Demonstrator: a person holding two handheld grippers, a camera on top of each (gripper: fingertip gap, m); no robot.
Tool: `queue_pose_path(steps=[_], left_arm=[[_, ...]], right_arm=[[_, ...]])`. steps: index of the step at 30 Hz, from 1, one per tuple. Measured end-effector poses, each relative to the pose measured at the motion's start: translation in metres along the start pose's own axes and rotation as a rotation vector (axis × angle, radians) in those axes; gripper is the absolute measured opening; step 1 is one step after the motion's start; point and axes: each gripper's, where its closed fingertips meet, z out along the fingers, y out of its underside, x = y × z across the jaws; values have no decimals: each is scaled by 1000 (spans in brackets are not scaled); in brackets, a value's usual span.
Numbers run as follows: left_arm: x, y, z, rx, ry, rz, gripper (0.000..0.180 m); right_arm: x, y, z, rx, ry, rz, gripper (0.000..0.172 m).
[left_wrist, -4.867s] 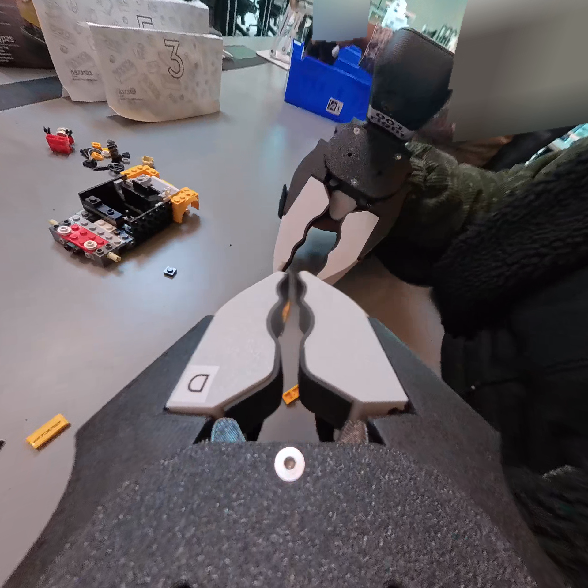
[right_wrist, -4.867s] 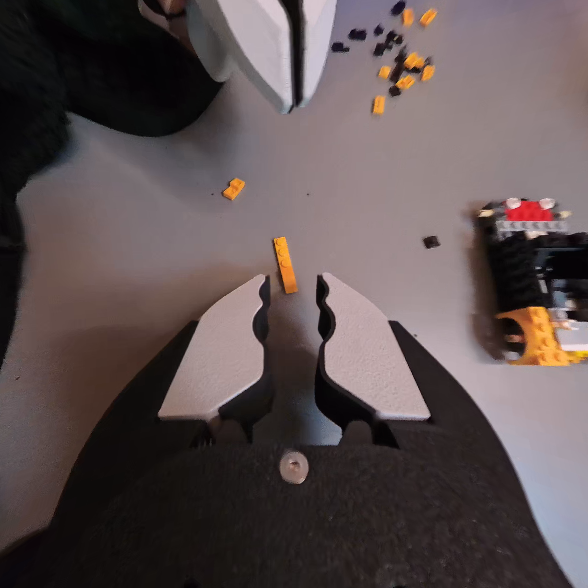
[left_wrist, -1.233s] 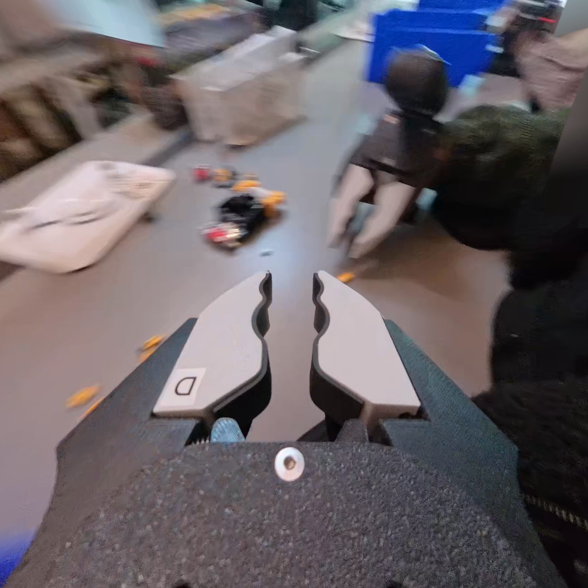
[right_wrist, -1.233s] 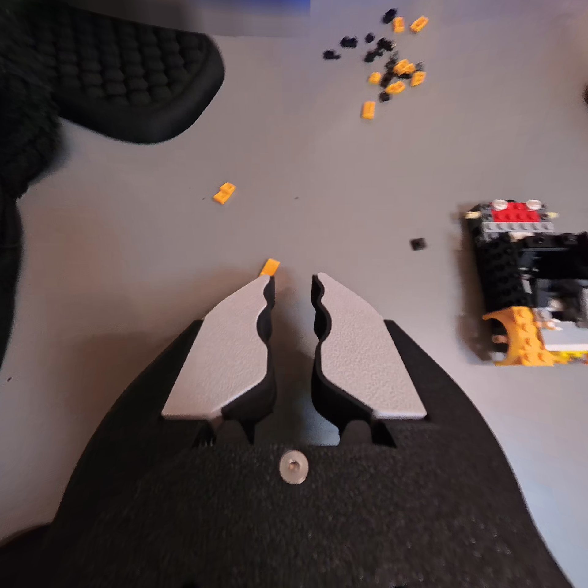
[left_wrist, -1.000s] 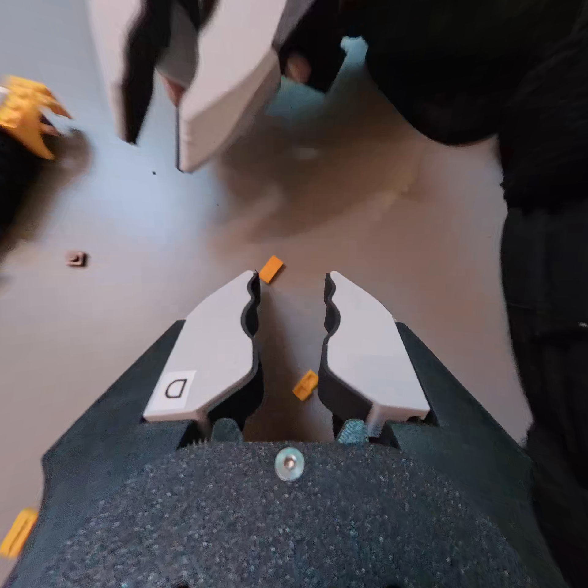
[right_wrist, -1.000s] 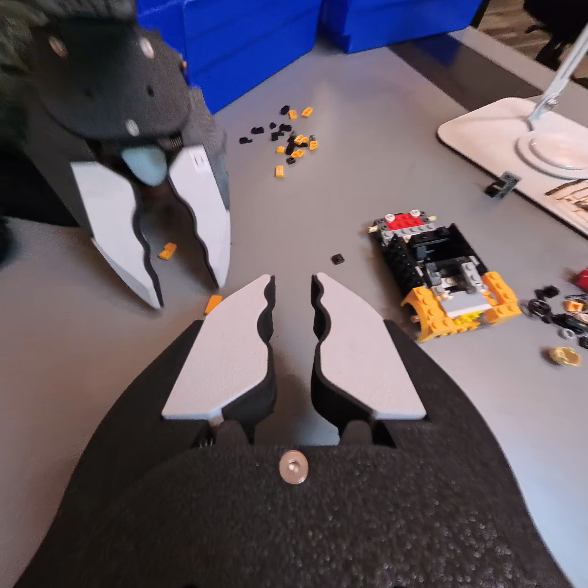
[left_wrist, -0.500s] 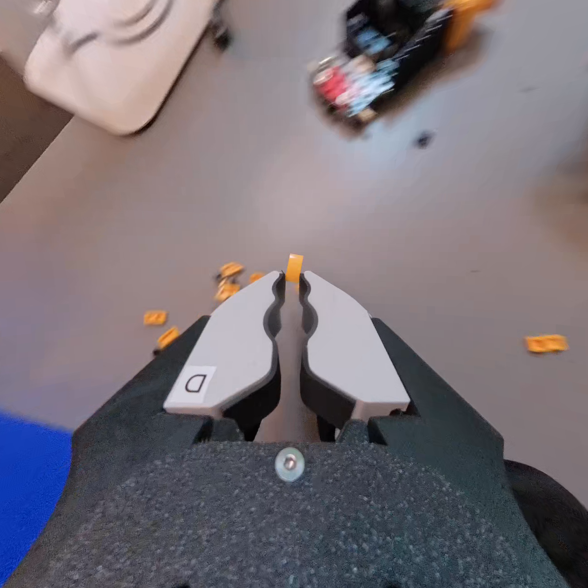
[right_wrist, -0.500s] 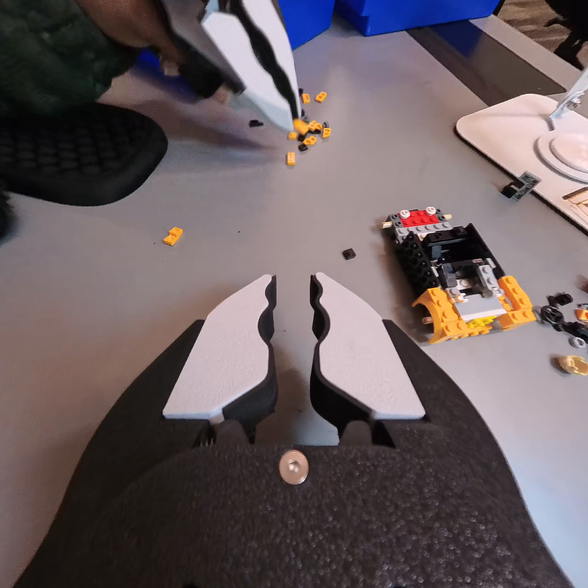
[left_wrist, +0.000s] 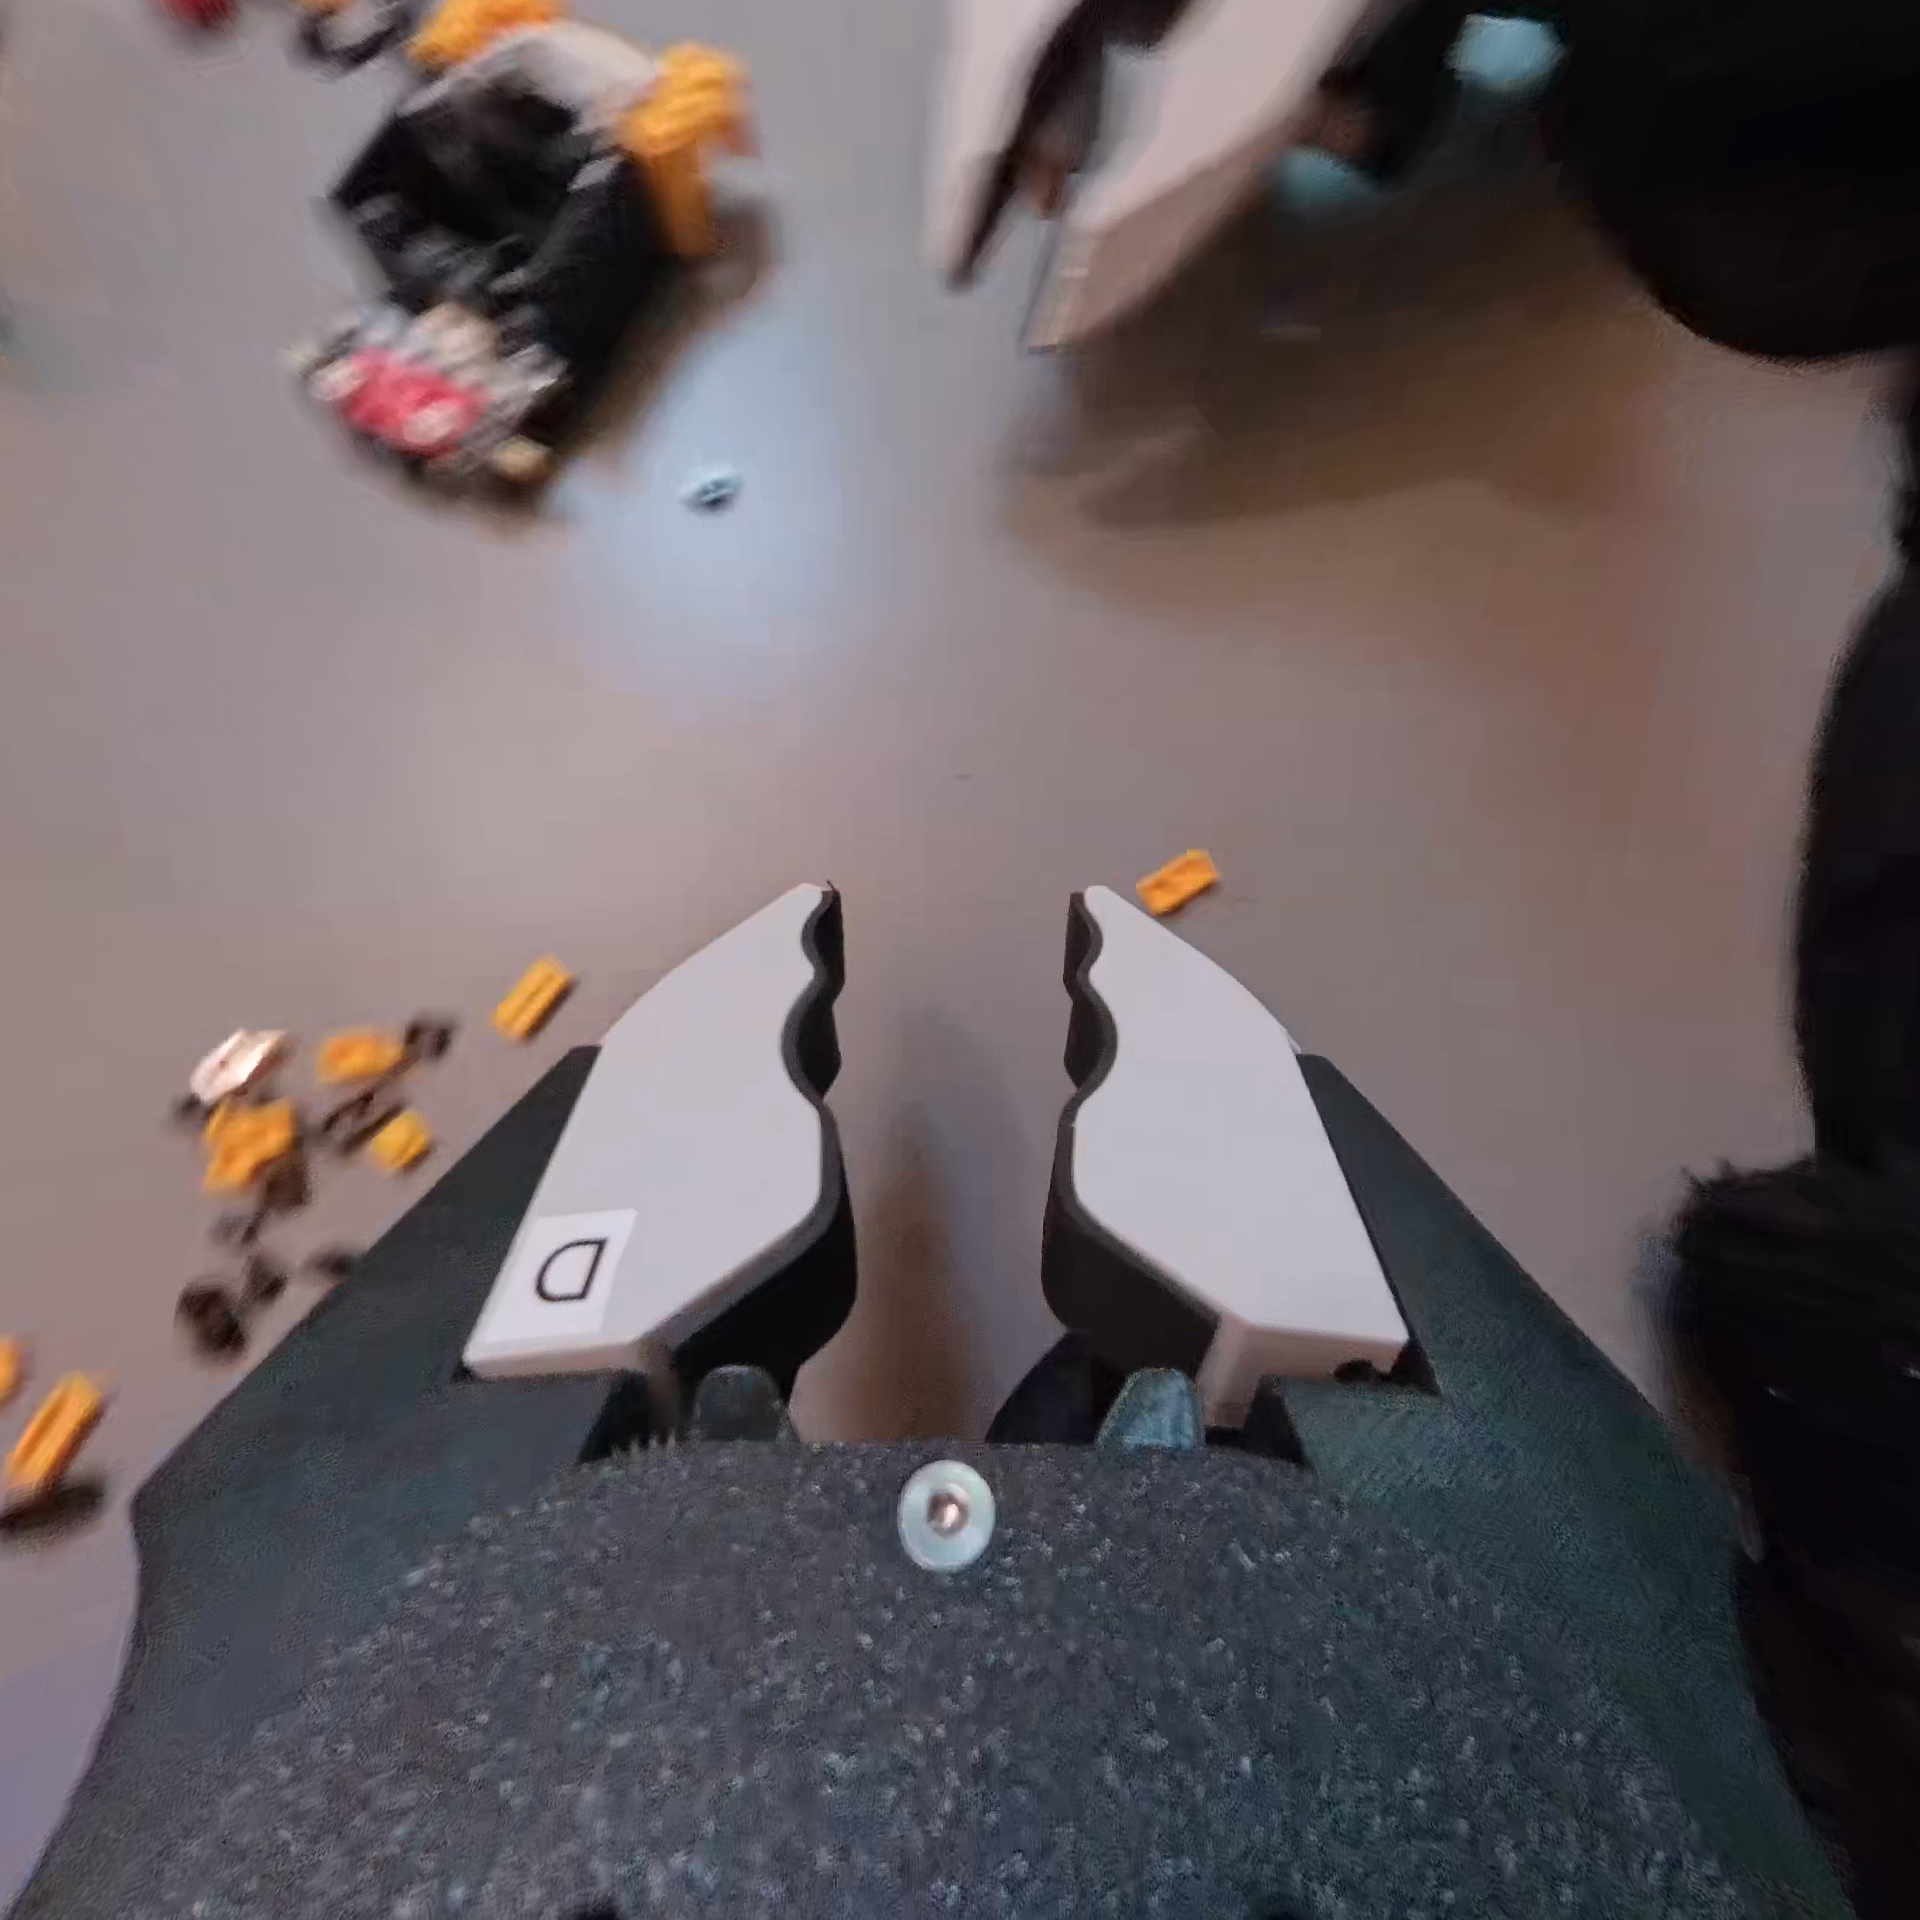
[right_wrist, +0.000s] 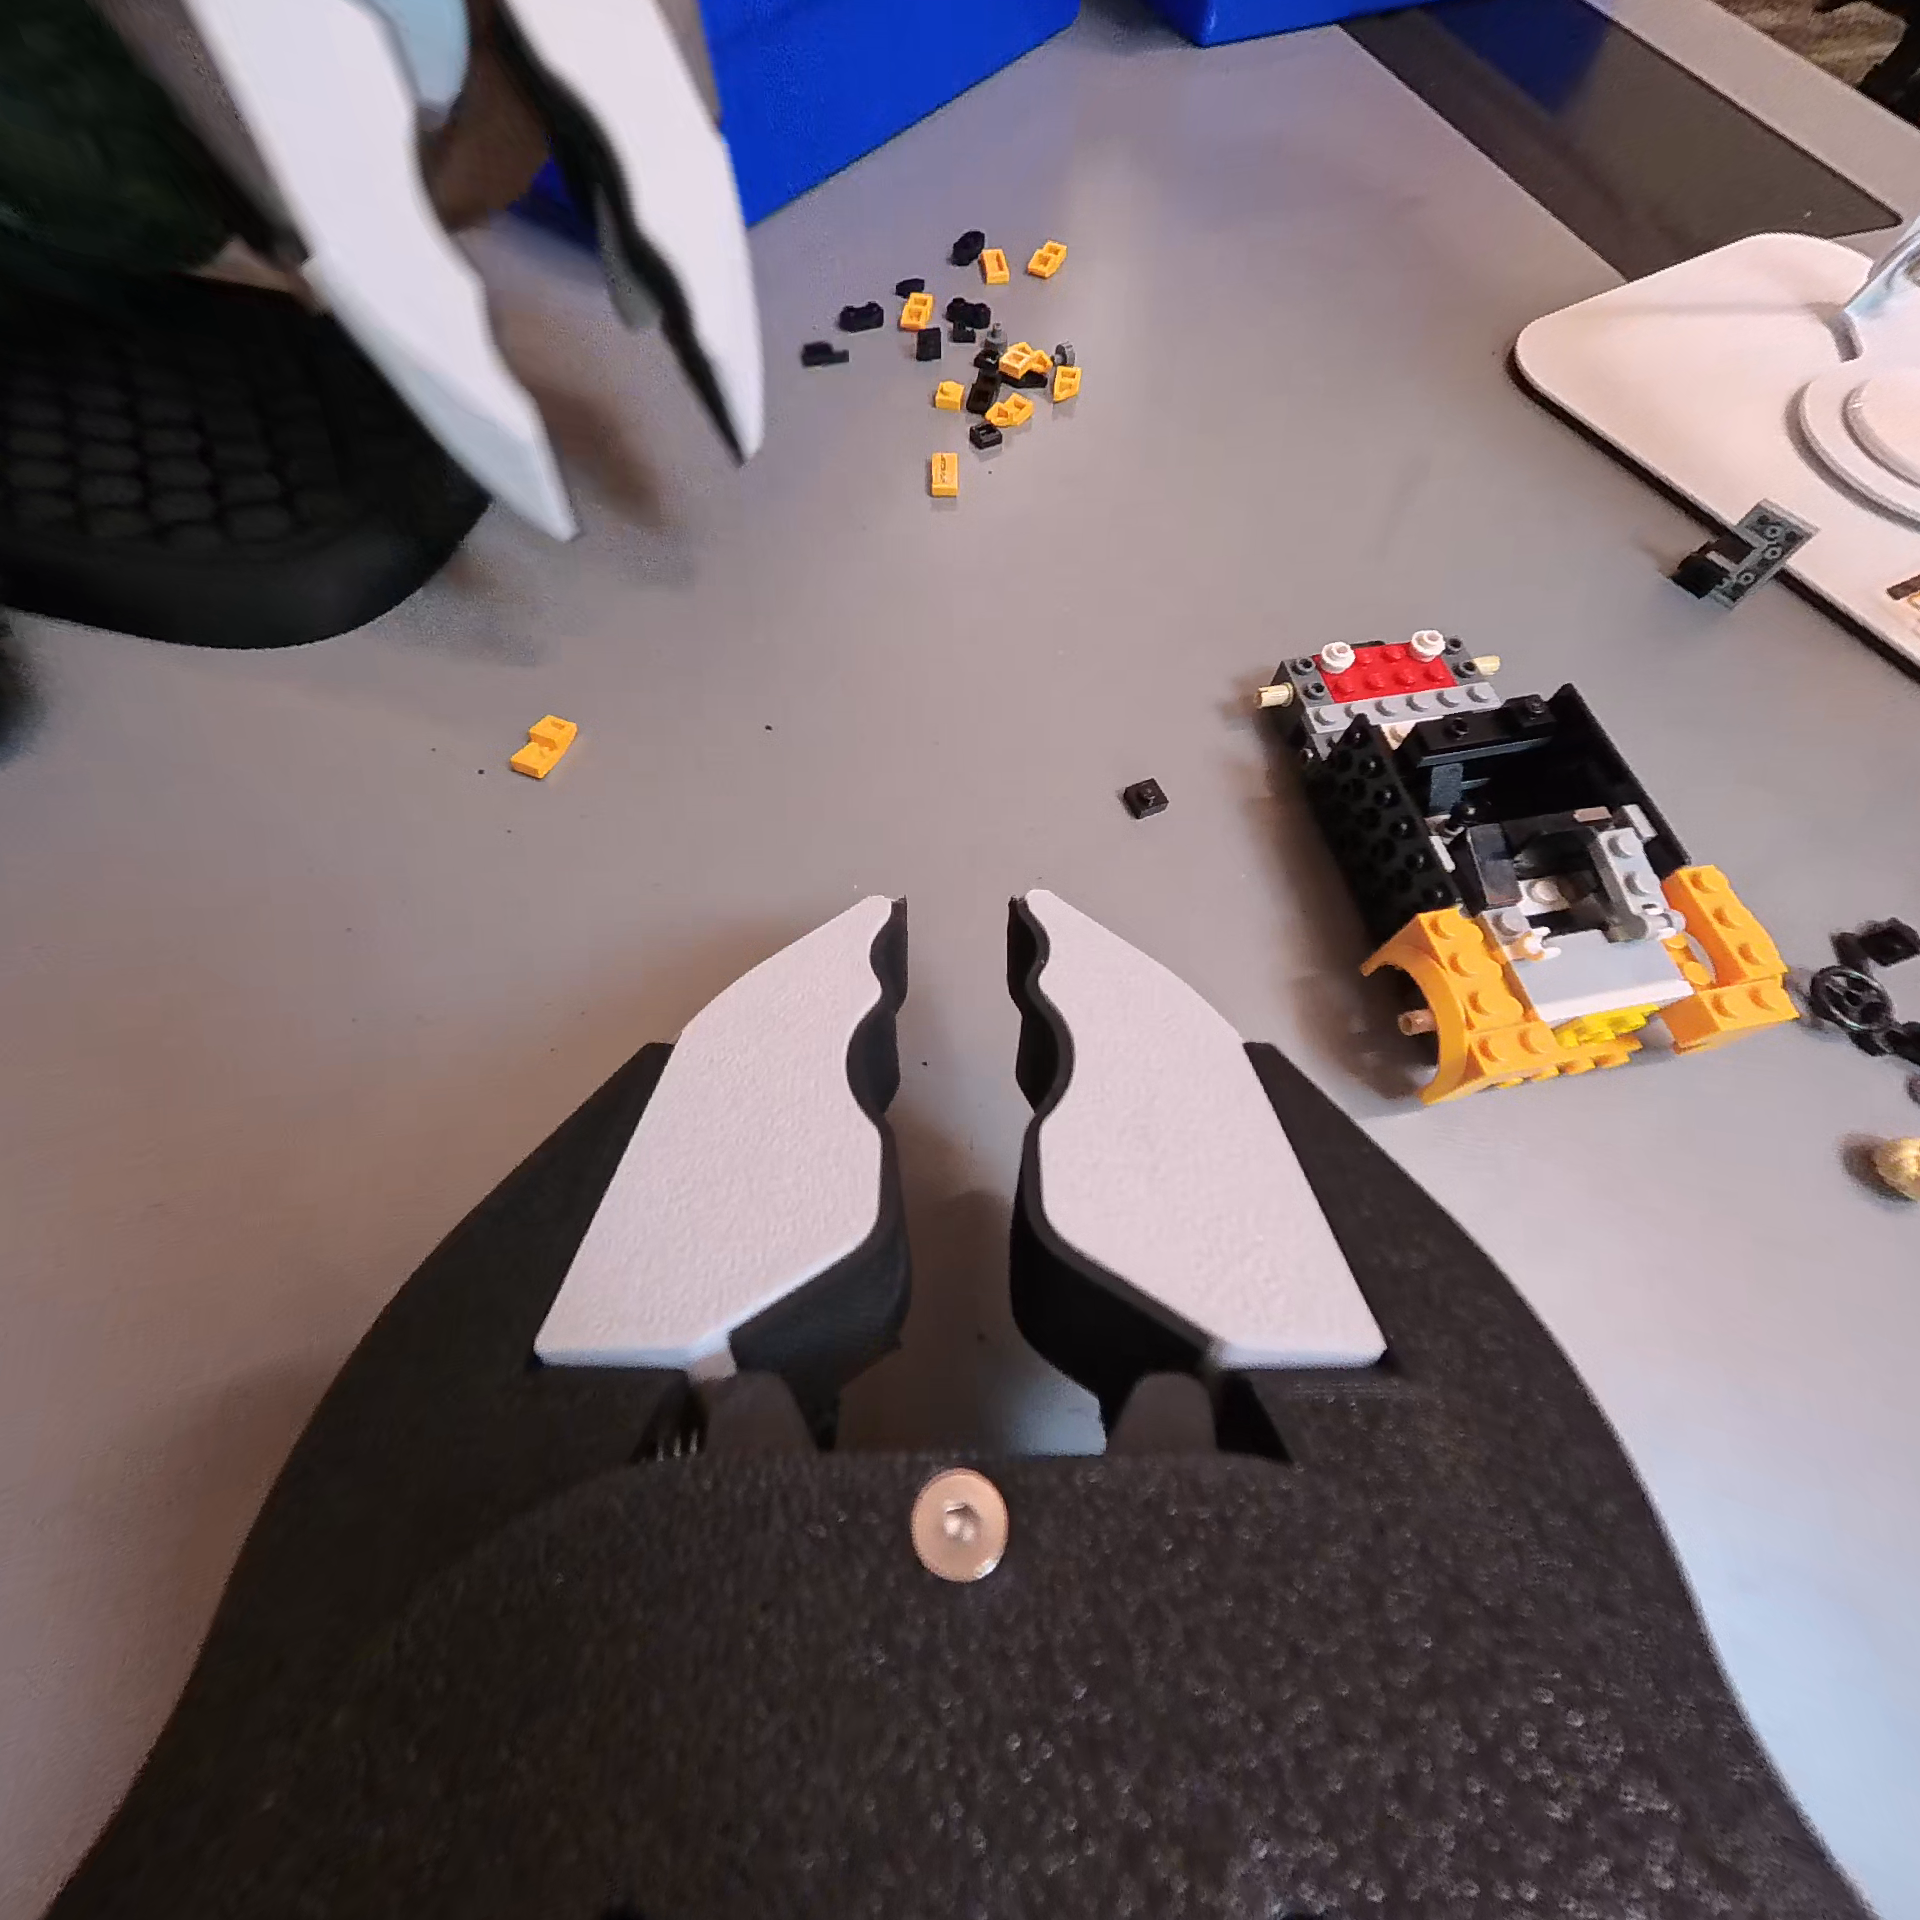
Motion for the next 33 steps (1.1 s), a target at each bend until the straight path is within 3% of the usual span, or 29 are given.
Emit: queue_pose_path(steps=[3,7,10,13,17,22,27,30,33], left_arm=[[26,5,19,-56,78,156,37],[44,14,35,-112,171,200,28],[52,14,37,-122,207,220,7],[25,11,34,-126,53,198,7],[-51,3,9,-39,-316,-9,7],[-109,40,-13,-112,-593,-303,14],[-117,41,-20,-104,-663,-331,42],[-112,24,-20,-36,-639,-269,44],[-94,2,-11,72,-520,-236,41]], right_arm=[[0,1,1,-6,-1,0,18],[0,1,0,-7,2,-7,18],[0,1,0,-9,2,-7,18],[0,1,-1,-10,6,-12,17],[2,-1,-2,-2,16,-6,17],[4,2,0,-14,32,0,17],[15,1,3,-6,82,23,17],[27,1,16,-31,109,74,18],[38,2,31,-90,123,84,21]])
